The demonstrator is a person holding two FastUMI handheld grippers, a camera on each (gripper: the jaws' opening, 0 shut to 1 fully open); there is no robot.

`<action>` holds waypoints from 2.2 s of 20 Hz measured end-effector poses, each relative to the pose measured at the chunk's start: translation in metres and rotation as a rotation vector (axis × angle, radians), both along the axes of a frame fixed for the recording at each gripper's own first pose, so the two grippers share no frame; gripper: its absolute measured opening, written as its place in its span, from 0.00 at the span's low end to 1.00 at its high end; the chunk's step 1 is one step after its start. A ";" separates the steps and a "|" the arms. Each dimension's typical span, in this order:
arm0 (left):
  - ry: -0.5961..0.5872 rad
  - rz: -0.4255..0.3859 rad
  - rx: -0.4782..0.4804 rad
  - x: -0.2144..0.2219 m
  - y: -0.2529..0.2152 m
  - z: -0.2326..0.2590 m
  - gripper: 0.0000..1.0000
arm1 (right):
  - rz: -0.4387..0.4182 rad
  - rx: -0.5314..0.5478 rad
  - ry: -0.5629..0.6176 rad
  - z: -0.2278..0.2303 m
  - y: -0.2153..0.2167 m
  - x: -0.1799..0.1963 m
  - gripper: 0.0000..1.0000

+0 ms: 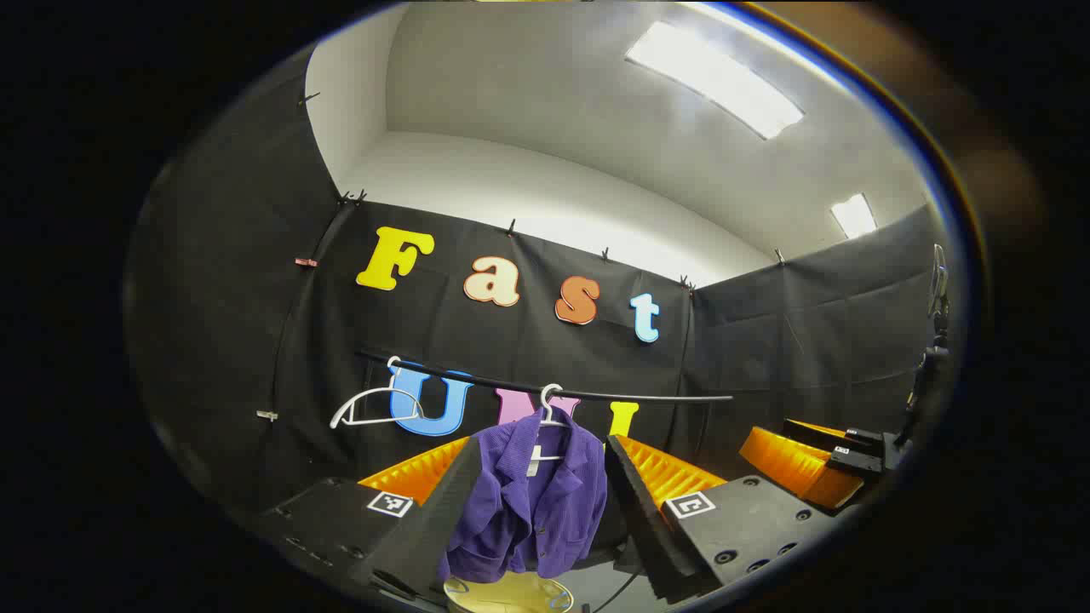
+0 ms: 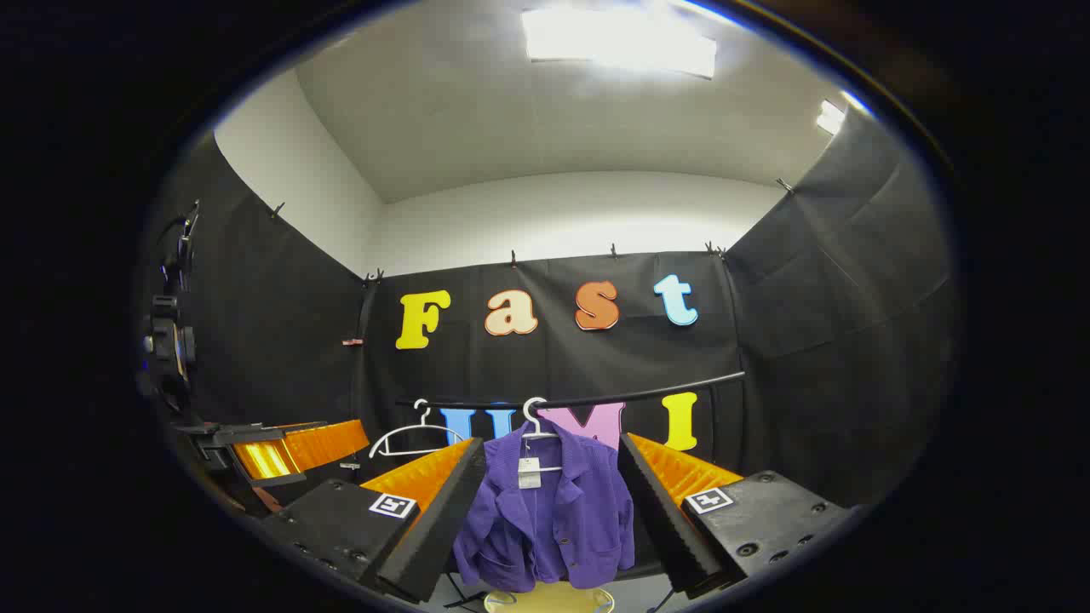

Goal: Grasp the clothes on the hanger with both hands and then place them into the laundry hamper below.

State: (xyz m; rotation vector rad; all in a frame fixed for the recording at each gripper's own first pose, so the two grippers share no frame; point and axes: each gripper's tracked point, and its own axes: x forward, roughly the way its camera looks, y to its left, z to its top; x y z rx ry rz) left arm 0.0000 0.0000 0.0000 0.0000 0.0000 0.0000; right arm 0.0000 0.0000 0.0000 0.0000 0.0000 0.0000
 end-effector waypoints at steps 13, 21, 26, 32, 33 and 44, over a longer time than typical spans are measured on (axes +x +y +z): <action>0.015 -0.010 0.039 0.008 0.002 -0.006 0.91 | -0.024 -0.028 0.000 -0.001 -0.003 0.004 0.98; 0.003 -0.050 0.027 0.016 0.004 -0.004 0.91 | -0.061 -0.050 0.005 -0.002 -0.001 0.002 0.98; 0.001 -0.076 0.009 0.021 0.006 -0.004 0.91 | -0.069 -0.075 -0.005 -0.001 0.007 0.001 1.00; 0.020 -0.115 0.009 0.022 0.015 -0.008 0.91 | -0.116 -0.057 -0.005 -0.008 0.009 0.002 0.98; 0.023 -0.119 0.013 0.023 0.018 -0.009 0.91 | -0.122 -0.057 -0.001 -0.011 0.011 0.004 0.98; 0.062 -0.130 0.027 0.077 0.027 -0.047 0.91 | -0.111 -0.057 0.036 -0.056 -0.001 0.065 0.99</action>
